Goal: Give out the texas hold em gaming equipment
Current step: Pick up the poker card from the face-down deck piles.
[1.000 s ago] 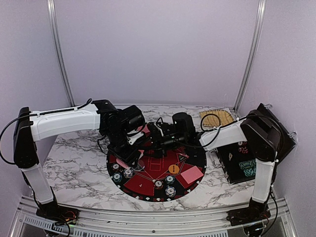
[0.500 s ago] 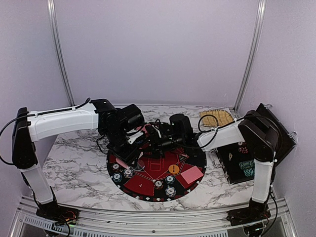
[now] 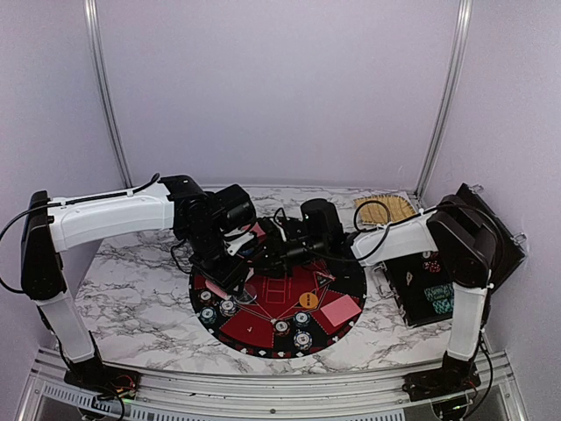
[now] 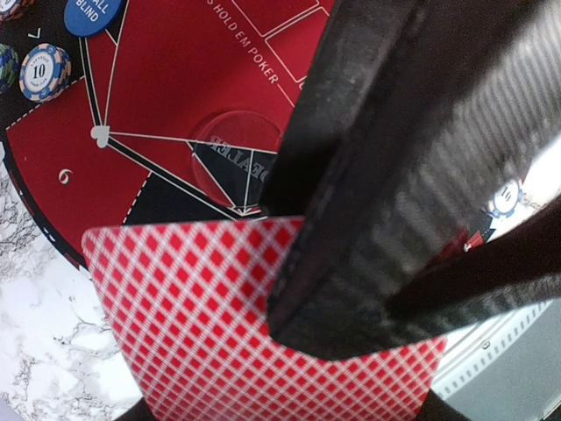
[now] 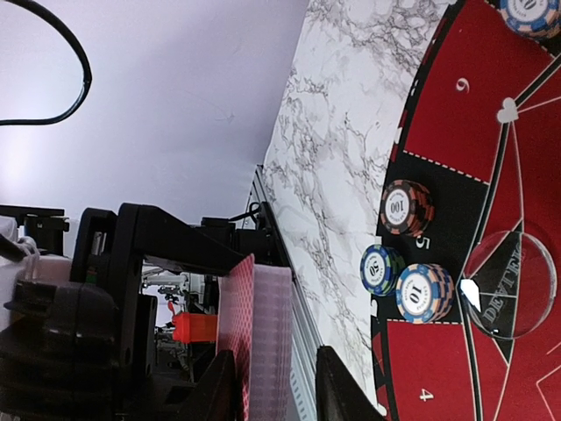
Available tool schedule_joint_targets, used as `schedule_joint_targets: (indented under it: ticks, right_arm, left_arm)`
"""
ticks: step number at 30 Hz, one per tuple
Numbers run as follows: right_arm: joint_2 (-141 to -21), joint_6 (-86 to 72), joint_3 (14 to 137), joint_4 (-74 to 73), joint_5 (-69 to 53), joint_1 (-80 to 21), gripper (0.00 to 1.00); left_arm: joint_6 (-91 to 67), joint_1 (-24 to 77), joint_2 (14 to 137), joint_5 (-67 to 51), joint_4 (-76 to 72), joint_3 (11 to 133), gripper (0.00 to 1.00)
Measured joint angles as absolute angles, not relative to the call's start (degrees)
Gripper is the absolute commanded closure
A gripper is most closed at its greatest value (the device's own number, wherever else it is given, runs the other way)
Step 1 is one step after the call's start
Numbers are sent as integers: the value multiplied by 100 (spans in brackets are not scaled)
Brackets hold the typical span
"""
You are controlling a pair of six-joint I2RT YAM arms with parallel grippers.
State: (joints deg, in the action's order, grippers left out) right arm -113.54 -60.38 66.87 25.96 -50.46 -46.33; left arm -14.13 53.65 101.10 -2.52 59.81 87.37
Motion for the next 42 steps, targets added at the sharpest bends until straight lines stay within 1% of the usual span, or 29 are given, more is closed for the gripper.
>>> schedule_joint_targets:
  ticks: [26, 32, 42]
  right_arm:
    - [-11006, -5839, 6584, 2200, -4847, -4501, 74]
    - [-10936, -5833, 6558, 2180, -4849, -4501, 78]
    - [-10750, -5826, 6429, 2174, -4845, -4447, 88]
  left_arm:
    - [-1417, 5363, 10110, -248, 5977, 8735, 62]
    - [-1452, 5363, 10110, -246, 5977, 8726, 62]
    - [-1498, 5363, 10110, -244, 5977, 8724, 62]
